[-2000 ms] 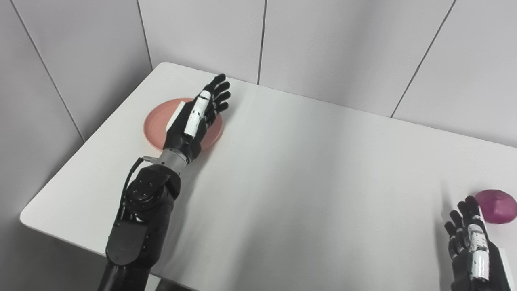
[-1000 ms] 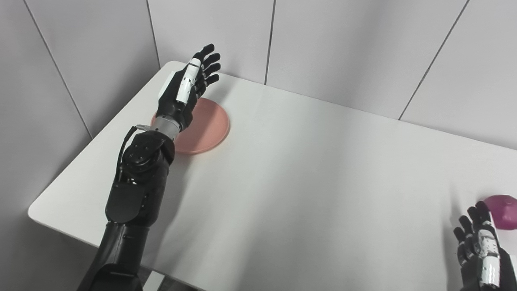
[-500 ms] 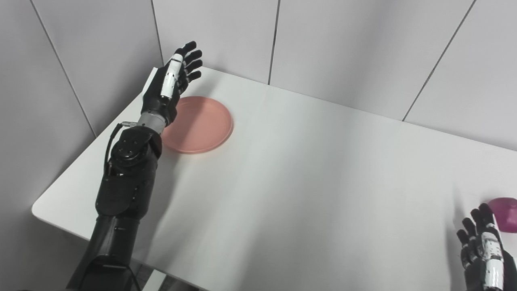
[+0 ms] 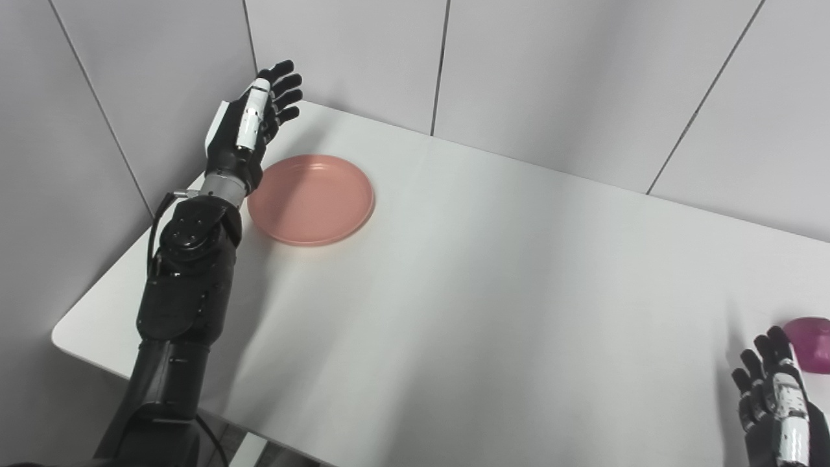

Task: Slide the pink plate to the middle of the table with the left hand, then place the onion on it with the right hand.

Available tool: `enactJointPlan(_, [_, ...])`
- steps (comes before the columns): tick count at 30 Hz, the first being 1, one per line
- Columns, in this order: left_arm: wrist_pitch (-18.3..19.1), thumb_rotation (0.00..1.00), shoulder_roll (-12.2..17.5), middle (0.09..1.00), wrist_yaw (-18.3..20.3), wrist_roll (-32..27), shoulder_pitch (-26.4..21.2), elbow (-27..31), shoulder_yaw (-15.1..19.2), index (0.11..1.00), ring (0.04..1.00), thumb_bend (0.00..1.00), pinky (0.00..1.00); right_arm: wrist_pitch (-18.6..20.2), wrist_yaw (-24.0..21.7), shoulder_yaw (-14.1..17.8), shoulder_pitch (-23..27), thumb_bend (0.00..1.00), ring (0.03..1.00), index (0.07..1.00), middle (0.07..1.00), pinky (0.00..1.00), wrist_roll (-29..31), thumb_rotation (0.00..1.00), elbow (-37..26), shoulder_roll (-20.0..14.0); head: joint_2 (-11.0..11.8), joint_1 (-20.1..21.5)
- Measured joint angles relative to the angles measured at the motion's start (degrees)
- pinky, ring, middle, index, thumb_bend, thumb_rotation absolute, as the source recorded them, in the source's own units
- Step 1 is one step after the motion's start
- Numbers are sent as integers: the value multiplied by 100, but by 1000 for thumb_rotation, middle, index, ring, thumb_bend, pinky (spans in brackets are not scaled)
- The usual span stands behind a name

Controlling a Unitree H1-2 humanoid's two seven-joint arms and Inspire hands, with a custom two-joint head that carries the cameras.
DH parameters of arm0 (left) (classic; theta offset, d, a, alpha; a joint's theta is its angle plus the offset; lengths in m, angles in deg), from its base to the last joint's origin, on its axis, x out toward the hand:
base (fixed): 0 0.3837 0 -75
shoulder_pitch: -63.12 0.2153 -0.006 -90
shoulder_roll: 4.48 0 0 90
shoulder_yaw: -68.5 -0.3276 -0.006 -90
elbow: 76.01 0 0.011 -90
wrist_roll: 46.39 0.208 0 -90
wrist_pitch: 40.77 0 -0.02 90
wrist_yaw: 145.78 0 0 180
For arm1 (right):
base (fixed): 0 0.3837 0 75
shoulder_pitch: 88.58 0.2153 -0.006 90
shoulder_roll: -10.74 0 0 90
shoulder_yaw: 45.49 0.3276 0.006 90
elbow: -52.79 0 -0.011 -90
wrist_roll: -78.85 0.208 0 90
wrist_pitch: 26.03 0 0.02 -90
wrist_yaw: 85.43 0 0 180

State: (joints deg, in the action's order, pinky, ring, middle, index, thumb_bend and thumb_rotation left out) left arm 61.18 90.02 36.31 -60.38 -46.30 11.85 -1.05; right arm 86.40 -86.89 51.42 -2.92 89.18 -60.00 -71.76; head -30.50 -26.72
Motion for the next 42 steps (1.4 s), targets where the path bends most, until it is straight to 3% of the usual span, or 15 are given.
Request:
enactJointPlan(36, [-208, 1000, 224, 823, -44, -97, -92, -512, 290, 792, 829, 301, 808, 112, 192, 79, -7, 0, 1000, 1000, 1000, 1000, -160, 1000, 17, 109, 35, -79])
enactJointPlan(42, [-307, 1000, 347, 810, 20, -149, -141, -905, 309, 784, 820, 305, 806, 113, 192, 79, -8, 0, 1000, 996, 1000, 1000, -163, 1000, 17, 110, 26, -88])
